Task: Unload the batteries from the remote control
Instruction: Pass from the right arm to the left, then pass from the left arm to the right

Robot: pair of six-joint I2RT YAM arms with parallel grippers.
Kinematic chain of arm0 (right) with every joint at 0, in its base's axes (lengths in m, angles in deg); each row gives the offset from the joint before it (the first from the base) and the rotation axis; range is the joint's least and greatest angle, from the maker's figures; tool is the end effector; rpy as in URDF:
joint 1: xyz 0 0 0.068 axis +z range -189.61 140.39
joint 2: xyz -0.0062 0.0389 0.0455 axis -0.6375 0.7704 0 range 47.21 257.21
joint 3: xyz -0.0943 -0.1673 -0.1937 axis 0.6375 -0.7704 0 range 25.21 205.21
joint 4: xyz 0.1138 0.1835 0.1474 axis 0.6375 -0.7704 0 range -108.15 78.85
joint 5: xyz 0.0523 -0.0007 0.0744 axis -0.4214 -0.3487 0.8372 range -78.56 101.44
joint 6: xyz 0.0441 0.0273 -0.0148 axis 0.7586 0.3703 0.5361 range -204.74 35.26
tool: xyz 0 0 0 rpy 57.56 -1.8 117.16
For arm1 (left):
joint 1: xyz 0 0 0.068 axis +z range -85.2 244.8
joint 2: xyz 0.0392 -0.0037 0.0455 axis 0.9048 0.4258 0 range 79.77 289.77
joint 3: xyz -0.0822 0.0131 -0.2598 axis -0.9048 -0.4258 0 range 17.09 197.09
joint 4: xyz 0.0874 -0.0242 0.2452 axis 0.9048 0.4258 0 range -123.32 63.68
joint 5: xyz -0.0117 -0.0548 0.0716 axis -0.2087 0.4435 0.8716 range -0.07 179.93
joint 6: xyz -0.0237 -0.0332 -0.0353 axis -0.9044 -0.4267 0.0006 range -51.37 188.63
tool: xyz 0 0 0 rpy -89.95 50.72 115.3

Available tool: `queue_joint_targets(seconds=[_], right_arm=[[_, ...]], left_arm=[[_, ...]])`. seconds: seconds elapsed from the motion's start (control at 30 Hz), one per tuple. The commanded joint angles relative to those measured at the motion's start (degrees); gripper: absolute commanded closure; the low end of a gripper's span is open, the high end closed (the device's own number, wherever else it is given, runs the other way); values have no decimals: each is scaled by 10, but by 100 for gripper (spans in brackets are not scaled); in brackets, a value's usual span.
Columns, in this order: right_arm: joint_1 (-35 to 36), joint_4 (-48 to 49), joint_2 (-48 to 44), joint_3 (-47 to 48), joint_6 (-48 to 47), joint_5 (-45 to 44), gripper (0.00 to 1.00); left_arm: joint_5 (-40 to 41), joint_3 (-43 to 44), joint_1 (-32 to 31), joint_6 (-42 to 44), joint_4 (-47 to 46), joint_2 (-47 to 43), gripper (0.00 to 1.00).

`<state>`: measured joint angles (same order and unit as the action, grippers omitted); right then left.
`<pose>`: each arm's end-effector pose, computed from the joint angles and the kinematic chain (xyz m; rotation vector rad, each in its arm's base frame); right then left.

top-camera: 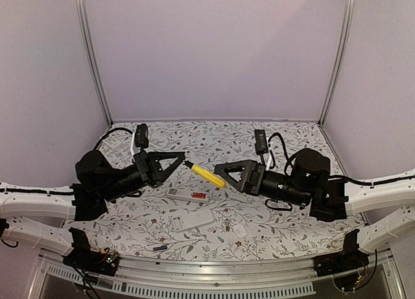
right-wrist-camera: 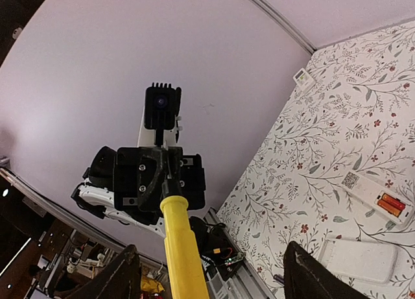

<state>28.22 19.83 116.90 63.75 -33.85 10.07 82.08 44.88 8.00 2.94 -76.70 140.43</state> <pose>0.1059 0.2579 0.2854 -0.2463 1.8024 1.5498 0.1254 -0.2005 0.2810 0.0079 1.6737 -1.8133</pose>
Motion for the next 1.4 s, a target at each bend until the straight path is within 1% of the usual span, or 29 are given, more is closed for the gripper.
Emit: queue_joint_targets(seconds=[0.0, 0.3, 0.53, 0.67, 0.8, 0.83, 0.87, 0.9, 0.97, 1.07, 1.1, 1.17, 1.27, 1.33, 1.37], right_arm=[[7, 34, 33, 35, 2, 53, 29], [14, 63, 84, 73, 4, 75, 45], [15, 69, 89, 72, 8, 72, 58], [15, 69, 85, 72, 7, 65, 72], [15, 66, 80, 60, 14, 45, 92], [15, 61, 76, 58, 14, 39, 95], [15, 50, 75, 55, 14, 30, 97], [14, 29, 67, 53, 14, 19, 99], [14, -20, 52, 47, 14, -30, 100], [5, -109, 23, 39, 16, -69, 100], [0, -149, 18, 40, 17, -75, 100], [-16, -224, 6, 44, 21, -83, 100], [-36, -327, 2, 56, 21, -86, 100], [-47, -386, 8, 65, 20, -85, 100], [-51, -400, 12, 70, 19, -85, 100]], left_arm=[[29, -27, -9, 26, -62, -27, 100], [46, -35, -11, 41, -50, -45, 100], [47, -38, -11, 45, -49, -46, 100], [47, -42, -11, 43, -50, -46, 100], [39, -44, -11, 40, -37, -45, 99], [38, -43, -11, 40, -24, -46, 94], [37, -41, -11, 41, -9, -48, 86], [38, -38, -10, 43, 10, -52, 73], [40, -27, -6, 48, 90, -63, 52], [23, 1, 13, 71, 222, -78, 31], [5, 14, 26, 86, 268, -81, 26], [-35, 29, 69, 116, 346, -83, 20], [-82, 47, 134, 173, 459, -79, 15], [-115, 60, 184, 216, 515, -63, 14], [-132, 67, 204, 242, 537, -56, 13]])
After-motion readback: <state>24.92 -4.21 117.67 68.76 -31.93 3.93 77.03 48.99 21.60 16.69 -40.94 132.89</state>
